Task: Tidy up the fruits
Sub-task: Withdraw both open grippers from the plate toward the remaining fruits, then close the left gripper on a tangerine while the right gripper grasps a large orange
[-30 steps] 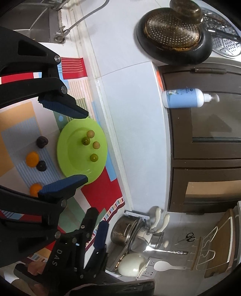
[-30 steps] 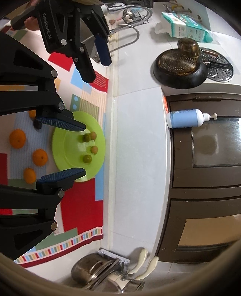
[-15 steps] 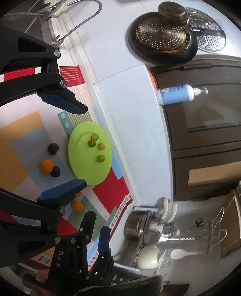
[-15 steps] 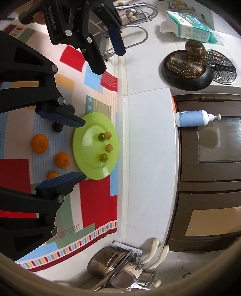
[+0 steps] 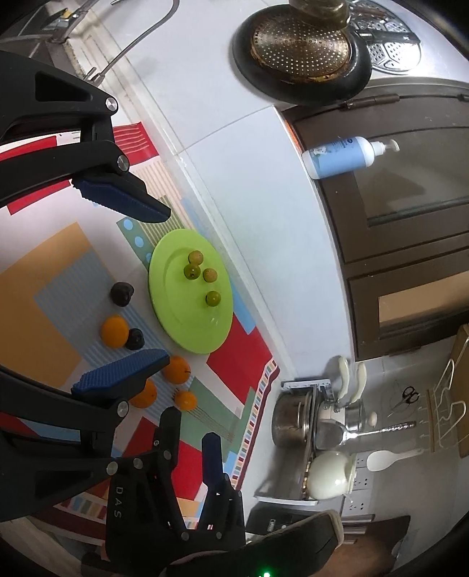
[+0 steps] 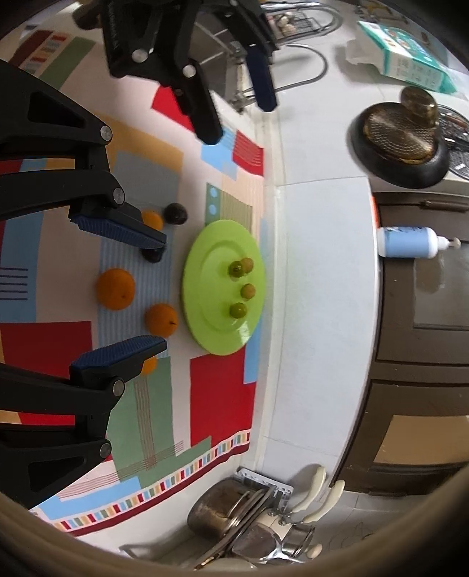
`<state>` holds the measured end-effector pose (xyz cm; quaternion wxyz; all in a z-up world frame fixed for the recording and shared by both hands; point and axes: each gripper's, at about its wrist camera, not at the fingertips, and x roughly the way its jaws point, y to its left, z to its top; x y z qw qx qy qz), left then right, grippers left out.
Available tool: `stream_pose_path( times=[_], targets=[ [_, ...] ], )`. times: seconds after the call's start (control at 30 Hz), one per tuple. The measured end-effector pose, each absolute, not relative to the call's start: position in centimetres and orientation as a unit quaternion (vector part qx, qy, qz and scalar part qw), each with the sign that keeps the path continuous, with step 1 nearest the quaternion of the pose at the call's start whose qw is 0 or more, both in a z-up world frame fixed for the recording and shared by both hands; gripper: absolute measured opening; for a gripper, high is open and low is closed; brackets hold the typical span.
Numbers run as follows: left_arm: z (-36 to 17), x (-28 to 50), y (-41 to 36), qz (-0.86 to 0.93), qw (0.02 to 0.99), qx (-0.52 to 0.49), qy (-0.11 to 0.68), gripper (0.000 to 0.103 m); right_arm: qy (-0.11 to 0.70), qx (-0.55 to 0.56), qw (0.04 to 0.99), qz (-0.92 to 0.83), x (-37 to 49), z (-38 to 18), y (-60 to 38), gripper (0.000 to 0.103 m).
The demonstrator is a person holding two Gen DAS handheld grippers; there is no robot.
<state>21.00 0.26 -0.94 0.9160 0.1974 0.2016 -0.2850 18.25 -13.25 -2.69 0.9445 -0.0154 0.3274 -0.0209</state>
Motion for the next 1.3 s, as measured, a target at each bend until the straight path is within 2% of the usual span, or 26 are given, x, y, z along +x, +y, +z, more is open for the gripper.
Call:
stream_pose_path(
  times=[0.37,1.07,1.3],
  targets=[
    [-4.6,22.3,-0.7,-0.336,0.881,0.225,0.246,0.072,0.368,-0.033,0.929,-0.023,19.1,-5.5,-12.7,0.051],
    [-10.0,25.8,-3.5,-0.375,0.838,0.235,0.32,0.072,0.434,0.004,0.901,0.0,21.6,-10.4,-14.4,0.051],
    [-10.7,26.8,-4.3,-0.382,0.831,0.238,0.328,0.064,0.443,0.002,0.897,0.006,22.5,-11.2,-14.6,0.051]
  ],
)
